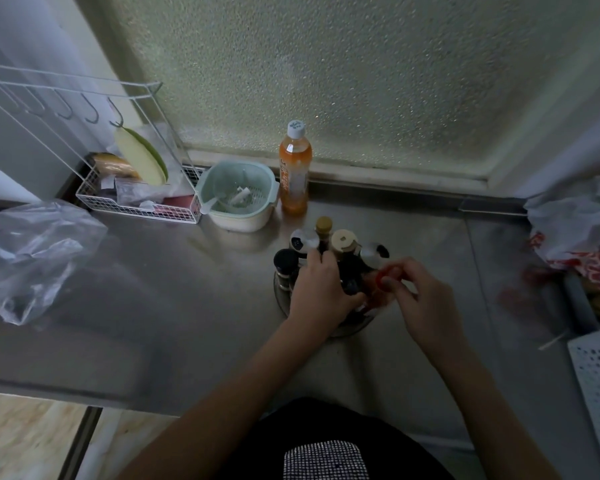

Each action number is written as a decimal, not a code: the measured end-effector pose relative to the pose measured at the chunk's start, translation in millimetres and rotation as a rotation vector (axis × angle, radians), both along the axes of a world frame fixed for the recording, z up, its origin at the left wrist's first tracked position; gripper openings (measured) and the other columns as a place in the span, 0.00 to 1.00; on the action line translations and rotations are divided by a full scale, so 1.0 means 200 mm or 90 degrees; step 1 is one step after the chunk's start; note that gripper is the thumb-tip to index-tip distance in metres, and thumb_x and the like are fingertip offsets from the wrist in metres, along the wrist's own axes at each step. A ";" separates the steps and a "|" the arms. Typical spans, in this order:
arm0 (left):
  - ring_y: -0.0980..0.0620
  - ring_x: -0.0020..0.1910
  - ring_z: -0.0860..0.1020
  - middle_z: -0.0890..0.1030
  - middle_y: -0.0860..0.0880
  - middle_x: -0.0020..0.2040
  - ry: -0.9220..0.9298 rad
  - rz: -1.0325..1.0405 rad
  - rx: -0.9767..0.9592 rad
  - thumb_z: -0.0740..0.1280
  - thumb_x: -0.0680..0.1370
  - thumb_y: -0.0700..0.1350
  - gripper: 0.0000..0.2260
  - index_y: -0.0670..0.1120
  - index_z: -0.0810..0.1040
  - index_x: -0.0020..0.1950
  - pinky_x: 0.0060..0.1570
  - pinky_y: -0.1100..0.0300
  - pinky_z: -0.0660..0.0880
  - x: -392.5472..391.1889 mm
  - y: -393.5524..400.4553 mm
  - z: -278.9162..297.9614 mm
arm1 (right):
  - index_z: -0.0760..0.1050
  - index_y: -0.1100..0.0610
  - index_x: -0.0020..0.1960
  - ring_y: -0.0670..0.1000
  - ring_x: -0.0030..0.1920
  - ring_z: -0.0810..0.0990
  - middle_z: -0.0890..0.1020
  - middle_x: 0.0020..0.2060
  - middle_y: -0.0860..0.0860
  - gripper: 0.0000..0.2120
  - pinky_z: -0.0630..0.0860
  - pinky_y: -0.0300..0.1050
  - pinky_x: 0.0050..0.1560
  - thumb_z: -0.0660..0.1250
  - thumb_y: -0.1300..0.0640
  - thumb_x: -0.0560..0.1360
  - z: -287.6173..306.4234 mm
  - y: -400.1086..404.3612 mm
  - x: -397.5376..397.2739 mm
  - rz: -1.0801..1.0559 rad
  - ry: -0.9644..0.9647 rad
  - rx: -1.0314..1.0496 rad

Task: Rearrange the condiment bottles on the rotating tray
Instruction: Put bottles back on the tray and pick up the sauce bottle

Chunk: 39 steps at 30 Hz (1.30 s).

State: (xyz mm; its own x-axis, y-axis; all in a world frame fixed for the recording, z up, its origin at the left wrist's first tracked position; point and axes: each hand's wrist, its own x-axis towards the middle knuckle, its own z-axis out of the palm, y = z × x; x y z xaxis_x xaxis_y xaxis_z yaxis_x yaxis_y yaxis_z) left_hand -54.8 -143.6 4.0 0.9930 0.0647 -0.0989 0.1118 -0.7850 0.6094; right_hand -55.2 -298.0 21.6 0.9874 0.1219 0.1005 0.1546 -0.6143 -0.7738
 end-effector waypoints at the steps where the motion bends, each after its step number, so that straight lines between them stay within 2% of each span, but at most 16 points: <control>1: 0.44 0.53 0.73 0.70 0.43 0.58 0.010 -0.011 0.000 0.74 0.66 0.54 0.27 0.43 0.69 0.58 0.54 0.53 0.74 0.00 -0.01 0.00 | 0.77 0.52 0.47 0.34 0.44 0.78 0.80 0.37 0.43 0.08 0.72 0.24 0.39 0.67 0.64 0.74 0.01 -0.01 0.00 0.000 -0.019 0.004; 4: 0.46 0.53 0.73 0.70 0.44 0.57 0.028 -0.036 -0.006 0.75 0.65 0.55 0.29 0.44 0.69 0.59 0.55 0.52 0.75 0.01 -0.04 -0.01 | 0.75 0.51 0.46 0.39 0.45 0.78 0.81 0.39 0.45 0.08 0.71 0.23 0.40 0.67 0.64 0.74 0.02 -0.04 0.01 -0.021 -0.054 0.012; 7: 0.43 0.56 0.72 0.68 0.43 0.59 0.078 -0.078 -0.031 0.76 0.64 0.52 0.32 0.43 0.65 0.61 0.57 0.49 0.74 0.01 -0.04 -0.01 | 0.74 0.50 0.44 0.36 0.45 0.78 0.80 0.39 0.41 0.09 0.70 0.23 0.43 0.67 0.65 0.74 0.00 -0.06 0.01 -0.040 -0.043 0.027; 10: 0.42 0.59 0.70 0.65 0.42 0.62 0.149 -0.156 -0.072 0.76 0.65 0.48 0.35 0.44 0.61 0.65 0.61 0.47 0.72 0.01 0.01 0.01 | 0.74 0.51 0.44 0.33 0.44 0.78 0.80 0.39 0.43 0.09 0.70 0.23 0.40 0.66 0.65 0.74 0.00 -0.06 0.01 -0.069 -0.045 0.056; 13: 0.44 0.59 0.70 0.68 0.42 0.60 0.102 -0.204 -0.038 0.75 0.66 0.43 0.36 0.46 0.60 0.69 0.58 0.52 0.70 0.01 0.10 -0.01 | 0.74 0.52 0.46 0.33 0.44 0.77 0.79 0.41 0.40 0.07 0.73 0.26 0.40 0.64 0.64 0.76 0.04 -0.08 0.00 -0.118 -0.081 0.110; 15: 0.45 0.55 0.71 0.72 0.43 0.56 0.064 -0.211 -0.047 0.73 0.65 0.40 0.29 0.44 0.67 0.64 0.55 0.54 0.70 0.01 0.14 -0.03 | 0.72 0.53 0.48 0.33 0.44 0.77 0.78 0.42 0.39 0.05 0.73 0.27 0.41 0.63 0.62 0.77 0.06 -0.09 -0.01 -0.144 -0.100 0.139; 17: 0.45 0.50 0.74 0.75 0.42 0.50 0.018 -0.178 -0.126 0.71 0.65 0.37 0.18 0.41 0.73 0.53 0.50 0.52 0.73 0.01 0.16 -0.05 | 0.71 0.53 0.49 0.34 0.44 0.76 0.77 0.43 0.39 0.04 0.73 0.27 0.42 0.62 0.61 0.78 0.06 -0.10 -0.02 -0.158 -0.104 0.154; 19: 0.47 0.47 0.76 0.78 0.43 0.46 -0.009 -0.120 -0.208 0.70 0.66 0.34 0.13 0.39 0.74 0.49 0.47 0.53 0.76 0.00 0.18 -0.08 | 0.71 0.53 0.49 0.35 0.44 0.77 0.78 0.44 0.40 0.03 0.73 0.27 0.42 0.62 0.60 0.78 0.05 -0.10 -0.05 -0.148 -0.083 0.154; 22: 0.48 0.50 0.75 0.78 0.45 0.49 -0.049 -0.110 -0.212 0.70 0.65 0.38 0.16 0.45 0.75 0.51 0.50 0.53 0.75 -0.02 0.19 -0.11 | 0.74 0.55 0.48 0.37 0.44 0.79 0.80 0.44 0.43 0.03 0.74 0.28 0.40 0.61 0.60 0.78 0.05 -0.09 -0.11 -0.118 -0.075 0.155; 24: 0.48 0.54 0.71 0.75 0.47 0.53 -0.078 -0.078 -0.146 0.71 0.65 0.42 0.19 0.48 0.74 0.54 0.53 0.56 0.68 -0.02 0.20 -0.14 | 0.74 0.54 0.48 0.37 0.44 0.80 0.81 0.44 0.44 0.05 0.74 0.27 0.39 0.60 0.60 0.78 0.06 -0.08 -0.14 -0.081 -0.061 0.160; 26: 0.49 0.57 0.68 0.73 0.47 0.57 -0.096 0.042 -0.150 0.71 0.67 0.44 0.21 0.49 0.72 0.59 0.56 0.56 0.66 -0.02 0.21 -0.18 | 0.74 0.49 0.46 0.39 0.46 0.80 0.82 0.42 0.44 0.07 0.75 0.28 0.41 0.59 0.58 0.78 0.04 -0.06 -0.16 -0.041 -0.019 0.156; 29: 0.44 0.61 0.71 0.73 0.41 0.61 -0.118 0.274 -0.313 0.66 0.73 0.42 0.22 0.43 0.67 0.66 0.62 0.45 0.69 0.00 0.24 -0.20 | 0.74 0.47 0.46 0.42 0.46 0.81 0.81 0.46 0.43 0.07 0.76 0.32 0.43 0.59 0.56 0.78 0.01 -0.05 -0.17 -0.016 0.006 0.148; 31: 0.42 0.61 0.71 0.73 0.38 0.62 -0.110 0.348 -0.279 0.61 0.75 0.40 0.21 0.39 0.66 0.67 0.62 0.45 0.69 0.05 0.29 -0.21 | 0.74 0.49 0.46 0.43 0.45 0.81 0.81 0.46 0.42 0.07 0.77 0.34 0.43 0.59 0.58 0.78 0.00 -0.06 -0.18 -0.021 -0.001 0.145; 34: 0.43 0.56 0.77 0.79 0.40 0.57 -0.060 0.283 -0.204 0.62 0.73 0.38 0.17 0.40 0.74 0.62 0.57 0.48 0.74 0.10 0.36 -0.22 | 0.74 0.48 0.46 0.44 0.46 0.81 0.81 0.46 0.43 0.07 0.77 0.38 0.42 0.59 0.57 0.78 0.00 -0.07 -0.18 -0.029 0.002 0.153; 36: 0.47 0.50 0.79 0.82 0.43 0.52 -0.045 0.238 -0.224 0.64 0.73 0.39 0.13 0.42 0.78 0.57 0.50 0.53 0.76 0.11 0.36 -0.22 | 0.74 0.46 0.45 0.45 0.46 0.81 0.82 0.45 0.44 0.07 0.78 0.41 0.43 0.59 0.54 0.78 0.00 -0.07 -0.19 -0.024 0.017 0.149; 39: 0.50 0.46 0.78 0.81 0.47 0.48 -0.071 0.271 -0.257 0.68 0.72 0.41 0.09 0.44 0.78 0.51 0.45 0.57 0.74 0.11 0.36 -0.19 | 0.74 0.45 0.45 0.45 0.47 0.81 0.82 0.45 0.44 0.07 0.78 0.41 0.44 0.59 0.54 0.78 0.00 -0.06 -0.20 0.004 0.035 0.143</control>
